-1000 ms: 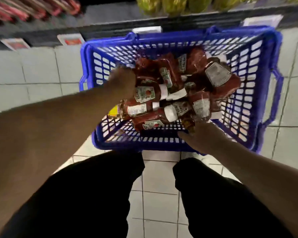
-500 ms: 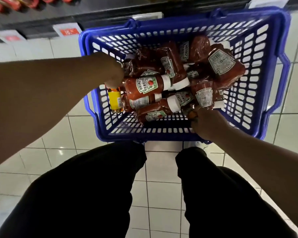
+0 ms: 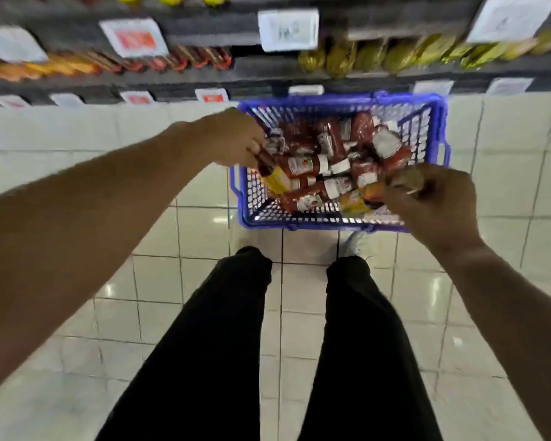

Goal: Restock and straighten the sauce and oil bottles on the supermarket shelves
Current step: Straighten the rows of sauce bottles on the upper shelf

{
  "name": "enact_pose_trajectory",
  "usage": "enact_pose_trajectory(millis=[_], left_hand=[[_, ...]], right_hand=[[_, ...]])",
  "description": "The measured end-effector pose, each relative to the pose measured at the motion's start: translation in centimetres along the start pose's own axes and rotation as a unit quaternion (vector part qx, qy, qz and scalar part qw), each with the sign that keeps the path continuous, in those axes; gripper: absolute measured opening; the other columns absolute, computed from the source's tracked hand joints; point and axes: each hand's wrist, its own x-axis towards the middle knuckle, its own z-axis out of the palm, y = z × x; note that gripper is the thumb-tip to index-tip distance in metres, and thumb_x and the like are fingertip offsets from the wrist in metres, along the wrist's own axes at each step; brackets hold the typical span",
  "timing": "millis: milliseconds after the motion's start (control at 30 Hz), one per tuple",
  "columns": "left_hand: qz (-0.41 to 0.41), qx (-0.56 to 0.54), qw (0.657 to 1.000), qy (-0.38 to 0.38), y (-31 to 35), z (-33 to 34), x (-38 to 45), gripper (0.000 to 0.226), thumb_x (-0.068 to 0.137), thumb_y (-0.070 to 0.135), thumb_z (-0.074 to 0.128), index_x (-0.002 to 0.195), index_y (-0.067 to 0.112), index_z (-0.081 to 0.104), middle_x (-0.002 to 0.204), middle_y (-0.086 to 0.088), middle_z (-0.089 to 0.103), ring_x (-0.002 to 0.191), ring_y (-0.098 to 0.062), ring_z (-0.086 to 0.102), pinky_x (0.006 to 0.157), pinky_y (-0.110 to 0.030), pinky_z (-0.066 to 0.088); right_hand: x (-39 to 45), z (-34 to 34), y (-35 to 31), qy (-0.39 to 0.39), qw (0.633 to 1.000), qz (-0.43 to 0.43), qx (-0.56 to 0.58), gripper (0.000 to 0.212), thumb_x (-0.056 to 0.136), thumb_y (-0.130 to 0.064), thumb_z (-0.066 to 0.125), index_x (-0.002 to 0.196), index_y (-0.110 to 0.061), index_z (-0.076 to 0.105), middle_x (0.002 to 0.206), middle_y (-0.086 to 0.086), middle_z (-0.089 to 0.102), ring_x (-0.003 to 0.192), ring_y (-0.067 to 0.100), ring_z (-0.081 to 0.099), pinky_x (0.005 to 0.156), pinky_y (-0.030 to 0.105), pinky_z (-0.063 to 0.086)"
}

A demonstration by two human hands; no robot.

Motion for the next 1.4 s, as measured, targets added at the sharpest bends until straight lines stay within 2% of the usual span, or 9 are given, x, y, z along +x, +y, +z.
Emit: enact_pose_trajectory(millis=[67, 167, 233, 400, 567, 733, 1000, 1233, 1400], left_hand=[[0.017, -0.162, 0.985, 0.058, 1.4, -4.8, -5.6, 0.024, 0.079, 0.016, 0.084, 0.101, 0.019, 0.075, 0.085, 0.005, 0.066, 0.089, -0.017, 0.066, 0.088, -0.039, 0.053], [0.135, -0.404, 0.899, 0.102, 4.0, -11.1, -16.7, 0.016, 0.08, -0.004, 0.076, 0.094, 0.001, 0.071, 0.095, -0.001, 0.071, 0.092, -0.014, 0.066, 0.089, -0.043, 0.056], [0.199, -0.458, 0.856, 0.135, 6.1, -15.5, -23.2, 0.025, 0.086, -0.003, 0.069, 0.109, -0.009, 0.062, 0.103, 0.0, 0.072, 0.098, -0.016, 0.068, 0.094, -0.043, 0.056], [0.388, -0.546, 0.723, 0.171, 11.7, -27.9, -39.2, 0.042, 0.075, 0.039, 0.083, 0.11, 0.018, 0.074, 0.109, -0.003, 0.073, 0.11, -0.028, 0.067, 0.101, -0.045, 0.051], [0.517, -0.534, 0.63, 0.227, 17.3, -38.4, -53.5, 0.035, 0.091, 0.039, 0.054, 0.114, 0.013, 0.061, 0.101, -0.004, 0.065, 0.103, -0.025, 0.066, 0.09, -0.041, 0.051], [0.533, -0.45, 0.625, 0.35, 23.0, -46.2, -64.8, 0.03, 0.098, 0.029, 0.045, 0.113, 0.007, 0.057, 0.095, -0.006, 0.067, 0.087, -0.022, 0.068, 0.081, -0.034, 0.056], [0.474, -0.314, 0.623, 0.538, 27.2, -52.8, -75.5, 0.016, 0.098, 0.017, 0.06, 0.106, 0.004, 0.055, 0.089, -0.012, 0.07, 0.09, -0.03, 0.073, 0.084, -0.046, 0.059], [0.28, -0.176, 0.656, 0.678, 25.9, -58.3, -79.1, 0.02, 0.087, 0.041, 0.077, 0.094, 0.023, 0.07, 0.114, -0.011, 0.073, 0.115, -0.031, 0.066, 0.09, -0.042, 0.049], [0.247, -0.084, 0.659, 0.705, 24.7, -62.2, -79.5, 0.034, 0.08, 0.041, 0.084, 0.107, 0.026, 0.071, 0.091, 0.012, 0.073, 0.086, -0.006, 0.069, 0.079, -0.032, 0.057]], right_hand=[[-1.6, -2.4, -5.7, 0.003, 0.995, -0.033, 0.092, 0.022, 0.075, -0.014, 0.065, 0.071, -0.033, 0.075, 0.069, -0.023, 0.07, 0.066, -0.006, 0.065, 0.065, 0.013, 0.049], [-4.6, -6.2, -16.8, 0.026, 0.98, -0.065, 0.185, 0.027, 0.081, -0.012, 0.057, 0.072, -0.03, 0.075, 0.069, -0.022, 0.069, 0.068, -0.003, 0.062, 0.068, 0.017, 0.048], [-6.2, -7.6, -23.9, 0.046, 0.96, -0.097, 0.259, 0.024, 0.085, -0.015, 0.055, 0.072, -0.023, 0.075, 0.069, -0.017, 0.068, 0.069, 0.002, 0.061, 0.069, 0.019, 0.047], [-10.7, -11.6, -42.0, 0.085, 0.936, -0.209, 0.268, 0.025, 0.092, -0.02, 0.051, 0.073, -0.02, 0.067, 0.066, -0.011, 0.065, 0.064, 0.007, 0.058, 0.065, 0.02, 0.046], [-14.3, -16.5, -59.0, 0.067, 0.885, -0.404, 0.222, 0.021, 0.083, -0.043, 0.062, 0.072, -0.03, 0.074, 0.071, -0.01, 0.066, 0.068, 0.01, 0.056, 0.066, 0.027, 0.045], [-17.6, -21.3, -73.0, 0.094, 0.825, -0.521, 0.199, 0.029, 0.083, -0.047, 0.059, 0.067, -0.027, 0.073, 0.068, -0.008, 0.066, 0.066, 0.008, 0.057, 0.066, 0.024, 0.046], [-19.2, -25.3, -86.1, 0.061, 0.796, -0.589, 0.123, 0.038, 0.092, -0.045, 0.06, 0.071, -0.013, 0.068, 0.066, -0.005, 0.058, 0.062, 0.007, 0.05, 0.059, 0.022, 0.042], [-17.7, -26.4, -93.2, 0.104, 0.798, -0.593, -0.007, 0.041, 0.098, -0.049, 0.058, 0.073, -0.018, 0.065, 0.063, -0.006, 0.056, 0.059, 0.007, 0.05, 0.062, 0.022, 0.042], [-15.8, -25.9, -96.0, 0.13, 0.803, -0.562, -0.149, 0.042, 0.097, -0.054, 0.058, 0.09, -0.015, 0.071, 0.076, -0.006, 0.073, 0.063, -0.002, 0.063, 0.058, 0.02, 0.053]])
